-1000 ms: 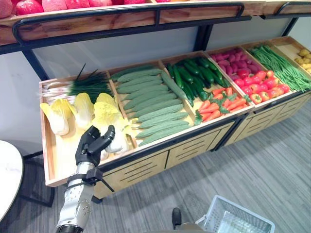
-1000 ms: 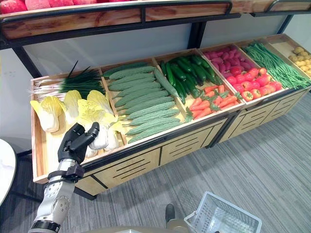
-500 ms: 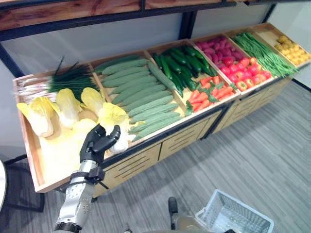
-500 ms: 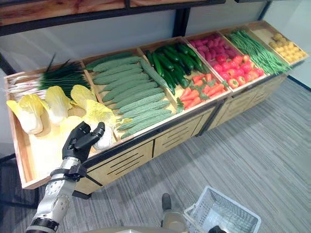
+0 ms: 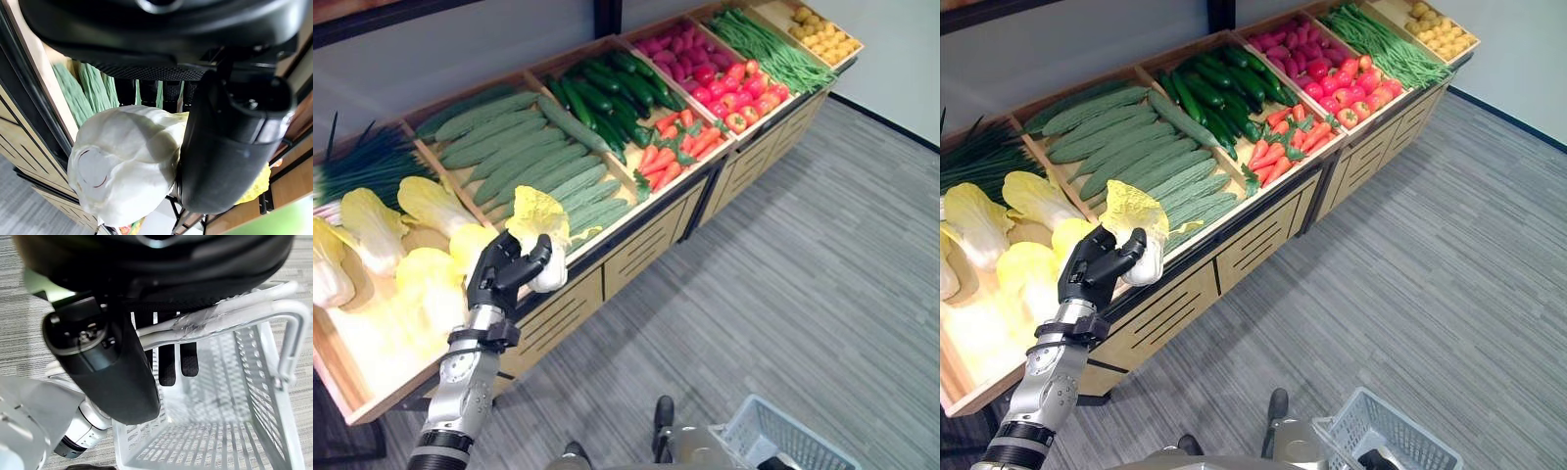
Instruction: Get the vegetables into the basket
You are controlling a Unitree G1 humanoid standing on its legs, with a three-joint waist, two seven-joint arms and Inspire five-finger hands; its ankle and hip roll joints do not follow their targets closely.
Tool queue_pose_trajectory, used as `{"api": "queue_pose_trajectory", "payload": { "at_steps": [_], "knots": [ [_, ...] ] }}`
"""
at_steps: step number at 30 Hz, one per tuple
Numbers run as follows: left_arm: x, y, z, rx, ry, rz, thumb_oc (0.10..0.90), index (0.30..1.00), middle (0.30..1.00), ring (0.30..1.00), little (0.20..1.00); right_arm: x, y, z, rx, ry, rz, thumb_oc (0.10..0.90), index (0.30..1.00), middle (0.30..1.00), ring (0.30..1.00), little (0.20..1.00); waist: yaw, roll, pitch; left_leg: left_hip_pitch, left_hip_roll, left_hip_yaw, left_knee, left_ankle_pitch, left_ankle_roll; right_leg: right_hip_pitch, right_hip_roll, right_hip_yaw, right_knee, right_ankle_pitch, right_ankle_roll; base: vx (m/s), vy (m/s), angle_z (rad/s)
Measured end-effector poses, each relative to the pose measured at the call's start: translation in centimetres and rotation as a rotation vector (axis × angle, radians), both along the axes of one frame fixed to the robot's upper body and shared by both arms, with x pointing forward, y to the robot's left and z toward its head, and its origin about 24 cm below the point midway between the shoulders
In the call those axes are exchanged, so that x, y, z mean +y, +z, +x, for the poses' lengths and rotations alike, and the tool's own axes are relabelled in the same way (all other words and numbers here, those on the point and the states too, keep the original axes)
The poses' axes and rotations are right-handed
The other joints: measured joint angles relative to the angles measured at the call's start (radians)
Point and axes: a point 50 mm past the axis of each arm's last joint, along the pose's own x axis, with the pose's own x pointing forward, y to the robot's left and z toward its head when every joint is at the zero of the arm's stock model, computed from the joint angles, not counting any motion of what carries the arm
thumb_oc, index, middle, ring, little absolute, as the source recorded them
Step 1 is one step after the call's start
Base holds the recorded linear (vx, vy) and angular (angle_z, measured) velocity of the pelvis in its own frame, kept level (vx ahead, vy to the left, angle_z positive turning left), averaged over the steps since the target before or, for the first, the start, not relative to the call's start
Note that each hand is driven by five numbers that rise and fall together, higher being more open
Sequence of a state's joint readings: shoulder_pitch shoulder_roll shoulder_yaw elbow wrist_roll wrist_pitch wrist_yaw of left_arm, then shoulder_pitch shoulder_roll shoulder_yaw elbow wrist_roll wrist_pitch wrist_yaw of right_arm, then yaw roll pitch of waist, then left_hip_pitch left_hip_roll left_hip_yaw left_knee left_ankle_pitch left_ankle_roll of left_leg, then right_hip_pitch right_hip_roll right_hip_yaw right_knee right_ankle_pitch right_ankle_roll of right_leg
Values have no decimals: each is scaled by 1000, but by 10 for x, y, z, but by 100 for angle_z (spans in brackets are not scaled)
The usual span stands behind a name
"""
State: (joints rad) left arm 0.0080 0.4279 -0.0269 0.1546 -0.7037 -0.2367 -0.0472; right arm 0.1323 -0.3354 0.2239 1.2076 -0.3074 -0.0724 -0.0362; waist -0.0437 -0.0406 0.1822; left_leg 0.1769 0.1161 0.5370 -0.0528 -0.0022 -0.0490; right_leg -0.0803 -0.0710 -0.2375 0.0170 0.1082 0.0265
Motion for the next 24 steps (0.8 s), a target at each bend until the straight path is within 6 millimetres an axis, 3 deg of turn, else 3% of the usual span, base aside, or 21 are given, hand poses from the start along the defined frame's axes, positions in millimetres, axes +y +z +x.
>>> {"api": "queue_pose_trajectory", "payload": {
  "at_steps": [5,6,10,12,13,15,16,17,20,21,23,24],
  "knots": [
    [-3,-1,0,0,-6,-11,400,300,300,300,300,-1,0,0,-3,2,-4,400,300,300,300,300,-4,9,-4,4,40,-36,74,2,1,40,39,28,-43,7,-26,9,-220,-24],
    [-7,-4,0,8,-11,-25,400,300,300,300,300,-5,2,-1,-9,-2,-14,400,300,300,300,300,-18,13,-5,-12,59,-74,128,2,0,53,41,24,-40,-7,-35,-57,-205,-4],
    [-13,-7,0,17,-38,-29,400,300,300,300,300,-17,5,-2,2,-15,-47,400,300,300,300,300,-15,27,-11,-65,90,-104,249,1,-18,61,54,48,-45,-11,-59,-9,-75,-11],
    [-16,-8,0,16,-57,-31,400,300,300,300,300,-24,8,2,-8,-13,-70,400,300,300,300,300,-11,32,-14,-76,78,-197,237,-21,-70,62,55,74,-45,-9,-65,48,29,-35],
    [-19,-6,0,9,-70,-31,400,300,300,300,300,-28,10,8,-16,-20,-83,400,300,300,300,300,-3,29,-11,-79,41,-327,174,-27,-93,61,56,101,-46,-8,-64,67,33,-43],
    [-22,-5,1,4,-84,-31,400,300,300,300,300,-32,11,15,-34,-27,-99,400,300,300,300,300,0,28,-11,-102,21,-439,99,-19,-97,61,59,130,-52,-6,-58,68,47,-61],
    [-22,-7,0,9,-84,-32,400,300,300,300,300,-34,13,21,-42,-30,-111,400,300,300,300,300,18,28,-10,-106,0,-545,28,-7,-91,50,64,173,-53,-11,-67,65,141,-88],
    [-23,-7,0,11,-81,-36,400,300,300,300,300,-35,14,25,-53,-28,-116,400,300,300,300,300,22,30,-10,-125,-1,-571,17,0,-86,45,69,187,-53,-11,-67,61,190,-91],
    [-24,-10,0,21,-79,-43,400,300,300,300,300,-34,14,26,-72,-46,-114,400,300,300,300,300,10,37,-13,-151,3,-521,50,26,-61,44,73,173,-43,-5,-58,42,171,-48],
    [-25,-10,1,18,-85,-44,400,300,300,300,300,-34,14,26,-79,-45,-112,400,300,300,300,300,-4,48,-16,-160,-1,-510,66,26,-37,38,74,174,-35,-6,-59,42,287,-27],
    [-29,-11,1,22,-96,-49,400,300,300,300,300,-35,14,21,-68,-59,-114,400,300,300,300,300,-10,59,-22,-156,-29,-496,69,16,-1,28,68,183,-27,-5,-57,13,307,-36],
    [-30,-12,1,24,-102,-49,400,300,300,300,300,-33,13,21,-70,-72,-103,400,300,300,300,300,-11,54,-20,-146,-59,-477,46,32,18,2,49,213,0,-7,-32,-19,391,-76]
  ]
}}
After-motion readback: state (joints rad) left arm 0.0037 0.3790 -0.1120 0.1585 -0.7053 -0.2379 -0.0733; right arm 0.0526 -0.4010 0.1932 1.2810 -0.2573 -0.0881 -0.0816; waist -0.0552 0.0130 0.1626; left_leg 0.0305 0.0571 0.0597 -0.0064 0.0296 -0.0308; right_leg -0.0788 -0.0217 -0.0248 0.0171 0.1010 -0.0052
